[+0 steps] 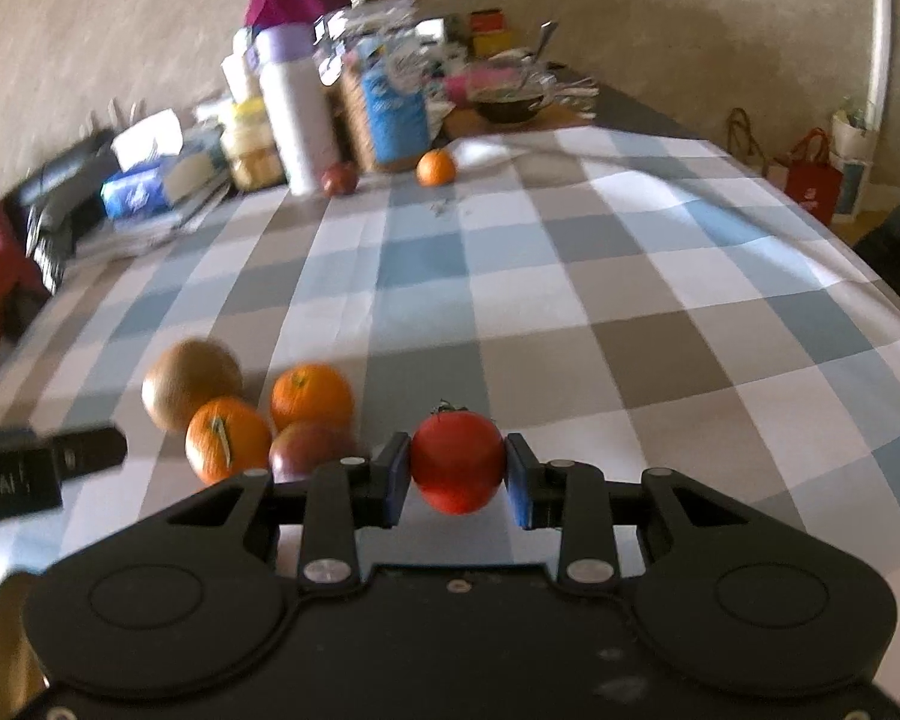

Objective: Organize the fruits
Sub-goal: 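Grasp a red tomato with the right tool while the left tool approaches a brown kiwi, then grasp the brown kiwi with the left tool while the right tool holds the tomato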

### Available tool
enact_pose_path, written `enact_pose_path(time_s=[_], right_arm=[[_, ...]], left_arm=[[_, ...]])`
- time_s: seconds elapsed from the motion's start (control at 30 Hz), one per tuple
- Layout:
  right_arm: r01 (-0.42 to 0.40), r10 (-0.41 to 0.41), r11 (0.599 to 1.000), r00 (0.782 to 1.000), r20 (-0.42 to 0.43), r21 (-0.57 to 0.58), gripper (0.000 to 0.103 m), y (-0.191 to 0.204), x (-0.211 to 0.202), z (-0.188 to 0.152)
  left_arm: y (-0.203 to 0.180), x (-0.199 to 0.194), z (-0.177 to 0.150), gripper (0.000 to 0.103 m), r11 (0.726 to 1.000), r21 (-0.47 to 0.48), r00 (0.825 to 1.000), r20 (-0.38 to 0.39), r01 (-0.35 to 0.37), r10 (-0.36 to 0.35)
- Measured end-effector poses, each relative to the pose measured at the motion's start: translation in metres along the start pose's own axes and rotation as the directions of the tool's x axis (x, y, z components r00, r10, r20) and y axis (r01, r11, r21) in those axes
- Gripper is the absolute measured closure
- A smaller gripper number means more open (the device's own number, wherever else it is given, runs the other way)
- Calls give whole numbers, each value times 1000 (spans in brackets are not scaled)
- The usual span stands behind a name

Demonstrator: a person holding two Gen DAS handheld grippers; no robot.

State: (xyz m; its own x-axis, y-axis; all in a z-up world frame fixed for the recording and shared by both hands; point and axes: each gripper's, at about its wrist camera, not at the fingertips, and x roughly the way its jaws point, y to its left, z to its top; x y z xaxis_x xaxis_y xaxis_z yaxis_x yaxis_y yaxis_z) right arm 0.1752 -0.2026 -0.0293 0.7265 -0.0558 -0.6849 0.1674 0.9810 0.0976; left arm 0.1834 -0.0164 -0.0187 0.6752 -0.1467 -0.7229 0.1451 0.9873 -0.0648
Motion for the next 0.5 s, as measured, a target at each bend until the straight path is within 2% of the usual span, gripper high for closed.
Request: enact_pose_path(time_s=[0.17, 0.37, 0.5], right_arm=[[11, -13, 998, 999, 31, 68, 69, -10, 2, 2], [33, -34, 997, 999, 12, 75, 69, -13, 9, -2], [33, -34, 995, 999, 1, 92, 69, -15, 11, -1]], left_arm=[[-10, 2, 0, 28, 1000, 25, 1000, 15, -4, 4], [-19, 8, 10, 28, 999, 48, 998, 57, -8, 6], [-21, 22, 18, 28, 999, 24, 998, 65, -24, 23]])
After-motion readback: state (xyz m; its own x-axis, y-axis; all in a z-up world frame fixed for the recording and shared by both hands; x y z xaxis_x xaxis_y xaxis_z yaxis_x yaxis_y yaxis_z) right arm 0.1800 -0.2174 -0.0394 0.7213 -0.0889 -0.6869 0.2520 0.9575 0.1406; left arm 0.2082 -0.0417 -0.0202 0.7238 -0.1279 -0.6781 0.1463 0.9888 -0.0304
